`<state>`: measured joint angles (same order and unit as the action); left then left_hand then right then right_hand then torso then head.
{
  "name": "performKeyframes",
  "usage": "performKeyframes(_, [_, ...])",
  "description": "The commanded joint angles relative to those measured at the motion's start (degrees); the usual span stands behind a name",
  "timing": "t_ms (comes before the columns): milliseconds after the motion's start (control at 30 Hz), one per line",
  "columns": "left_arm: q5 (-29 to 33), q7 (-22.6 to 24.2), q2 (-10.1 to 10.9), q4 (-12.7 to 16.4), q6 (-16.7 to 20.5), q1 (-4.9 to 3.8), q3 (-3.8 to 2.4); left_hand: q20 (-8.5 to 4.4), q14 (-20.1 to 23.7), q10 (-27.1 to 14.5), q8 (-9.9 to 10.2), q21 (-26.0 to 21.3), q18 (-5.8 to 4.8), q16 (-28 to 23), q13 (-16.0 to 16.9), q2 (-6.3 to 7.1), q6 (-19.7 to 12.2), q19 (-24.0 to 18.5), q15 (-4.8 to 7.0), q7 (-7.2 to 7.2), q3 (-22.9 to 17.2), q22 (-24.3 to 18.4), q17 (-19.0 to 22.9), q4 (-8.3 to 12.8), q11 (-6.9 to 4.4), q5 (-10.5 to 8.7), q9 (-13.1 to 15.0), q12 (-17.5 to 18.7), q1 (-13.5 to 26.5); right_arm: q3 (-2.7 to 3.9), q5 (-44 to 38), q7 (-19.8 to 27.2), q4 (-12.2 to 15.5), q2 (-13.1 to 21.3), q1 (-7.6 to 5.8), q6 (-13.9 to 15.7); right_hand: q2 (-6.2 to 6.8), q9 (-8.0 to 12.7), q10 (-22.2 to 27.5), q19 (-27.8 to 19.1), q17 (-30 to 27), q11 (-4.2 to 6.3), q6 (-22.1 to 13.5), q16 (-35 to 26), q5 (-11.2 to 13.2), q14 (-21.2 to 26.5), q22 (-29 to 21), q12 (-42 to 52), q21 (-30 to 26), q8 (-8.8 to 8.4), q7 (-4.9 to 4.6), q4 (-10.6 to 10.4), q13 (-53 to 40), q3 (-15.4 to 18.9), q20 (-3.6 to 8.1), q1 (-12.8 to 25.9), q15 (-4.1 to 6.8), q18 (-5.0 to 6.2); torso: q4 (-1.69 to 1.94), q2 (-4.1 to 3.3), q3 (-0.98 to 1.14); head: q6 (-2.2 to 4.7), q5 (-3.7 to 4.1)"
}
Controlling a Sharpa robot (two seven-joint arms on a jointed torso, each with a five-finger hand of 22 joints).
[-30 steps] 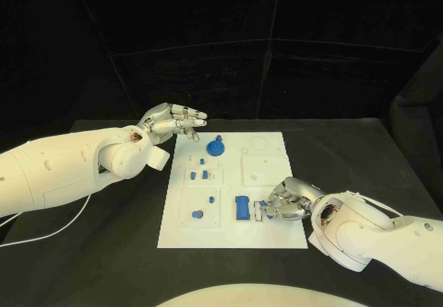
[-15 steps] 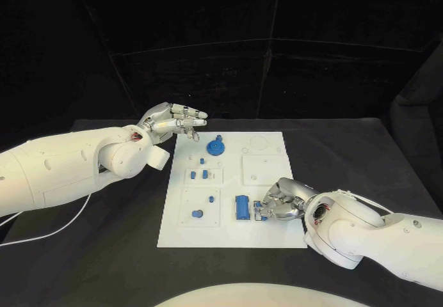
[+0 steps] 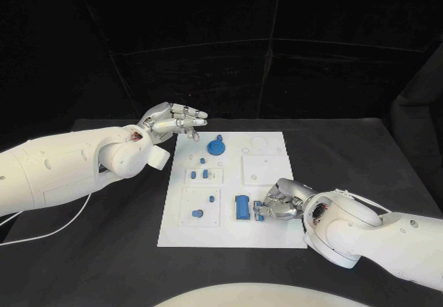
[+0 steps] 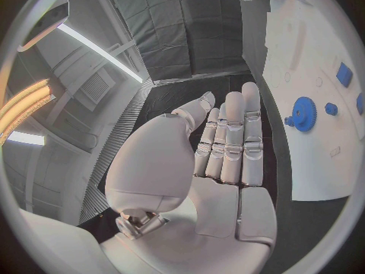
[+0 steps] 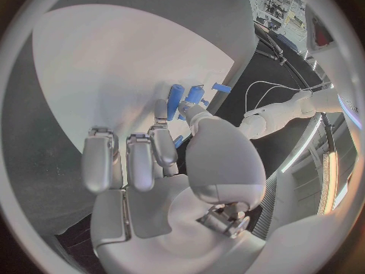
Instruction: Assemble the parts on the task board
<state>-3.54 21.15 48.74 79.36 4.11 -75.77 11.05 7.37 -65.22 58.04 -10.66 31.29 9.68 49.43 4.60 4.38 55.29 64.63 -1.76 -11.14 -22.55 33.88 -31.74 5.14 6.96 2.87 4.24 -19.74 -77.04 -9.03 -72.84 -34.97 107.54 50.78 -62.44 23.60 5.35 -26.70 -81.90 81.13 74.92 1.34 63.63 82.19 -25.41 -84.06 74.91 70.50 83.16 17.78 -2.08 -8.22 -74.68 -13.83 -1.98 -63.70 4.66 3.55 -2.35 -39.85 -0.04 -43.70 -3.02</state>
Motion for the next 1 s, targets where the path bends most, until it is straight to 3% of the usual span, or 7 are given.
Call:
performKeyframes(33, [0.14,0.20,0.03,0.15,-0.66,-0.07,-0.04,-0.02,0.19,-0.32,0.21,-0.19,0.77,-0.26,-0.08,-0.47,-0.40,-0.32,-0.12,-0.06,0.38,-0.08,0.05,0.00,-0.02,-0.11,-0.07,-0.35,0.09,-0.02,-0.73,-0.44,-0.12,-0.22,-0.03,0.31,0.04,0.02,-0.11,0.09,0.22,0.33,-0.31,-0.12,0.67,-3.21,2.45,0.21,-0.06,0.16,-0.38,-0.16,0.01,0.72,0.46,0.32,0.44,-0.44,-0.01,0.00,0.01,0.01,-0.06])
performKeyframes(167, [0.14,0.16,0.05,0.16,-0.64,-0.07,-0.04,-0.02,0.19,-0.32,0.21,-0.19,0.77,-0.26,-0.08,-0.47,-0.40,-0.32,-0.12,-0.06,0.38,-0.08,0.05,0.00,-0.02,-0.11,-0.07,-0.35,0.09,-0.02,-0.83,-0.12,-0.26,-0.35,-0.03,0.90,-0.26,-0.21,-0.04,0.03,0.11,0.29,-0.63,-0.22,2.59,-3.18,2.37,0.05,-0.14,0.37,-0.44,-0.62,0.07,2.27,0.49,0.38,0.43,-0.42,-0.03,-0.01,0.00,0.03,-0.07])
performKeyframes(267, [0.14,0.02,0.11,0.16,-0.59,-0.08,-0.04,-0.02,0.19,-0.35,0.18,-0.28,0.77,-0.31,-0.09,-0.58,-0.39,-0.28,-0.12,-0.07,0.43,-0.17,0.14,0.01,-0.01,-0.11,-0.07,-0.42,0.09,-0.02,-0.87,0.07,-0.36,-0.35,-0.03,1.25,-0.44,-0.37,-0.07,0.03,0.23,0.16,-0.81,-0.17,5.68,-3.22,2.38,0.12,-0.16,0.53,-0.58,-1.89,-0.03,4.34,0.42,1.46,0.32,-0.43,-0.07,-0.03,-0.01,0.04,-0.05])
performKeyframes(533, [0.14,-0.05,0.08,0.13,-0.60,-0.08,-0.04,-0.02,0.19,-0.35,0.18,-0.29,0.77,-0.32,-0.09,-0.64,-0.38,-0.27,-0.12,-0.06,0.41,-0.18,0.15,0.01,-0.02,-0.11,-0.07,-0.43,0.07,-0.02,-0.89,0.68,-0.34,-0.47,-0.04,1.33,-0.74,-0.51,-0.07,0.05,0.28,0.13,-0.96,-0.16,6.99,-3.23,2.42,0.17,-0.17,0.71,-0.60,-2.88,-0.13,6.27,0.38,1.68,0.29,-0.43,-0.03,-0.02,0.02,-0.03,0.04])
performKeyframes(667, [0.14,-0.06,0.06,0.09,-0.60,-0.09,-0.04,-0.02,0.19,-0.35,0.18,-0.29,0.77,-0.32,-0.09,-0.64,-0.38,-0.27,-0.12,-0.06,0.41,-0.18,0.15,0.01,-0.02,-0.11,-0.07,-0.43,0.07,-0.02,-0.90,1.01,-0.26,-0.36,-0.04,1.49,-1.07,-0.73,-0.06,0.05,0.25,0.12,-1.16,-0.22,13.45,-3.23,2.44,0.17,-0.21,1.02,-0.48,-5.81,-0.21,10.11,0.32,2.65,0.30,-0.42,-0.05,0.03,0.01,-0.05,0.11])
performKeyframes(767, [0.14,-0.06,0.06,0.07,-0.62,-0.08,-0.04,-0.02,0.19,-0.35,0.18,-0.29,0.77,-0.32,-0.09,-0.64,-0.38,-0.27,-0.12,-0.06,0.41,-0.18,0.15,0.01,-0.02,-0.11,-0.07,-0.43,0.07,-0.02,-0.90,1.38,-0.08,0.03,-0.04,1.71,-1.40,-0.88,-0.06,0.07,0.27,0.11,-1.25,-0.23,16.33,-3.24,2.48,0.17,-0.23,1.27,-0.56,-8.02,-0.27,12.78,0.31,3.16,0.27,-0.42,-0.08,0.05,0.00,-0.05,0.13])
performKeyframes(1000, [0.14,-0.05,0.09,0.04,-0.64,-0.08,-0.04,-0.03,0.18,-0.37,0.16,-0.32,0.78,-0.33,-0.10,-0.75,-0.37,-0.26,-0.11,-0.06,0.37,-0.21,0.18,0.03,-0.03,-0.11,-0.06,-0.45,0.01,-0.03,-0.48,4.40,0.25,1.68,-0.04,-0.25,-2.03,-0.99,0.21,-0.09,0.14,0.02,-1.96,-0.36,15.06,-3.21,2.32,-0.19,-0.40,1.32,-0.71,-4.19,-0.13,13.62,0.30,-4.96,0.23,-0.38,-0.09,0.07,0.00,0.25,0.13])
